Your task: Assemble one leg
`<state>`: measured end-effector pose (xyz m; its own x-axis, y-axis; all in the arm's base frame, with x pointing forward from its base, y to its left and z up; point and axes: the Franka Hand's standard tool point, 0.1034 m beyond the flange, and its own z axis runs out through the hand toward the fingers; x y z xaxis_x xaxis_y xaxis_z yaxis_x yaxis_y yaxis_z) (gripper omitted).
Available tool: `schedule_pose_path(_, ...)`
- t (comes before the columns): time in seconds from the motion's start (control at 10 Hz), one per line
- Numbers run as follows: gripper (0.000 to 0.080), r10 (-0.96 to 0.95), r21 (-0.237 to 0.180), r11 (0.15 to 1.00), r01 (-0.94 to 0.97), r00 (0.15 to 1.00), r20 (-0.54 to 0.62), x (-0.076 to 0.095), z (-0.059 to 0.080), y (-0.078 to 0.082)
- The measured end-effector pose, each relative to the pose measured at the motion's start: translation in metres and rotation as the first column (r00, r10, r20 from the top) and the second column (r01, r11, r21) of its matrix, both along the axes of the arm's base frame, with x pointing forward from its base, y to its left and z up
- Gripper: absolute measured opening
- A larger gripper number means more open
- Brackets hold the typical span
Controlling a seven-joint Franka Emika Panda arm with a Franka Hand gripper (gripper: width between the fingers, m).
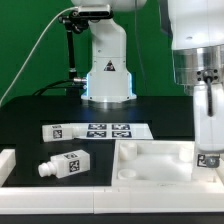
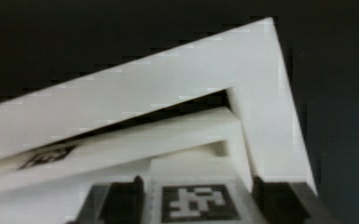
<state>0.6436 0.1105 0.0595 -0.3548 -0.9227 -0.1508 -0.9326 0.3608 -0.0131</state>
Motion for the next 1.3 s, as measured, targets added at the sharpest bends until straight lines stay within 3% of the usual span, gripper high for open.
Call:
schedule_pose_path(0.2, 0.0284, 0.004, -0.002, 1.0, -0.004, 1.0, 0.001, 0.0, 0.0, -0.001)
schedule_pose_path(0.3, 0.0365, 0.005, -0.002, 1.0, -0.005, 1.0, 0.001, 0.0, 0.0, -0.001)
schedule_pose_path(0.4, 0.0547, 0.01, -0.001, 1.0, -0.01, 1.0, 0.004, 0.0, 0.002, 0.0)
schedule_pose_path(0.5, 0.0617, 0.039, 0.004, 0.999, -0.039, 0.999, 0.021, 0.001, 0.015, 0.006)
schedule_pose_path(0.7, 0.0643, 0.072, 0.024, 0.997, -0.074, 0.996, 0.056, 0.007, 0.048, 0.009)
schedule_pose_path(0.9, 0.0648, 0.072, 0.018, 0.997, -0.073, 0.996, 0.047, 0.004, 0.04, 0.008)
schedule_pose_path(1.3, 0.0649, 0.072, 0.018, 0.997, -0.073, 0.996, 0.047, 0.004, 0.04, 0.008)
